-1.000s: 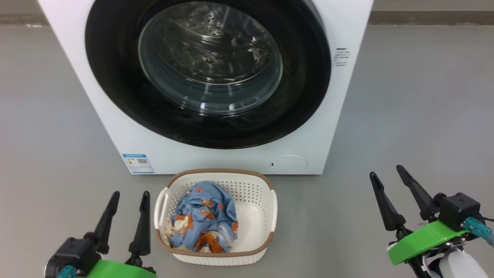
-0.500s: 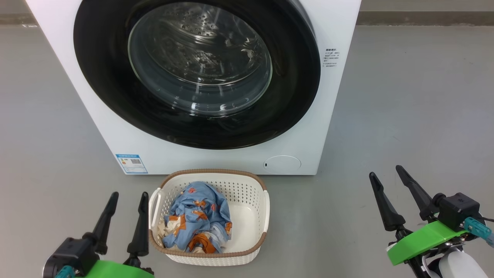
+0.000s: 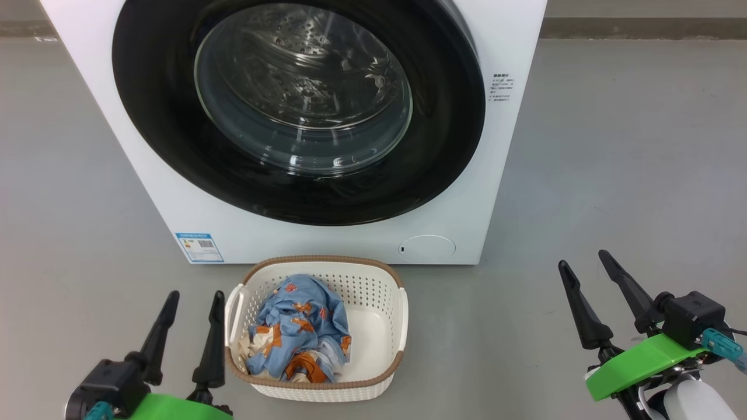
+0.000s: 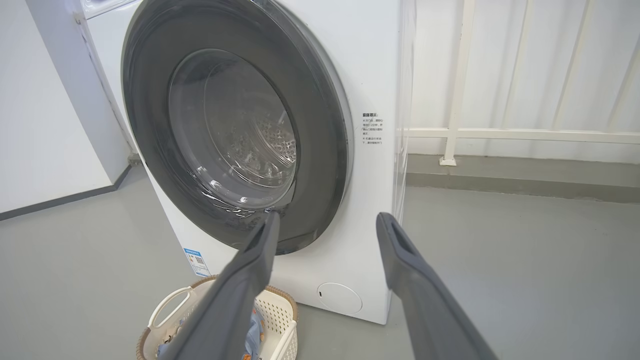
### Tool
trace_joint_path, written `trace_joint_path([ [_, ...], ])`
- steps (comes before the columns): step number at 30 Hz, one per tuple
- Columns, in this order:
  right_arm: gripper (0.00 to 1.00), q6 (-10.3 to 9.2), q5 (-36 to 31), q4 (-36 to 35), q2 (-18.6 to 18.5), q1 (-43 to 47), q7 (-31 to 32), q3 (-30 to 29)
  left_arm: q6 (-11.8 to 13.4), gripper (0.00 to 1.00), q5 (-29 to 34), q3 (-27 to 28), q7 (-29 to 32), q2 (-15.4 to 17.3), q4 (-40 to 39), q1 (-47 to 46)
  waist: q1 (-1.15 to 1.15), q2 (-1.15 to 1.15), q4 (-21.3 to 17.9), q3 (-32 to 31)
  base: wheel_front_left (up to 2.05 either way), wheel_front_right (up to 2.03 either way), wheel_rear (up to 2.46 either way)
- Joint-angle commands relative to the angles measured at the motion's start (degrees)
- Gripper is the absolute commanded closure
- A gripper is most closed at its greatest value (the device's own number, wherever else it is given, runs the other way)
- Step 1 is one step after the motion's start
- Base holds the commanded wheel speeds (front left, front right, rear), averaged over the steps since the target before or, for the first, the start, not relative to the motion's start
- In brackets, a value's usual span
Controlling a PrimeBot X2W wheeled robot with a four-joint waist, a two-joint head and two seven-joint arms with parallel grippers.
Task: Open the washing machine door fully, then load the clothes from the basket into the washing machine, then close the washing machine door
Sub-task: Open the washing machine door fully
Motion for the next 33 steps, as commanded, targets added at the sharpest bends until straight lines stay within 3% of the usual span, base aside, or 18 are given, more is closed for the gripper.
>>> trace_joint_path([
  [1,0.00,-0.06,0.09,-1.19,-0.91,-1.76,-0.68,1.26,-0.18,0.00,-0.11,1.96,-0.51,0.83,-1.15,-2.34,0.00,0.00,-0.03,0.00,0.00,0.00,0.00],
  [33,0.00,-0.06,0.40,-0.29,-0.76,-2.41,-0.68,-1.50,-0.18,0.00,1.38,2.39,-0.51,0.57,-1.60,-2.93,0.00,0.00,0.26,2.03,0.00,0.00,0.00],
])
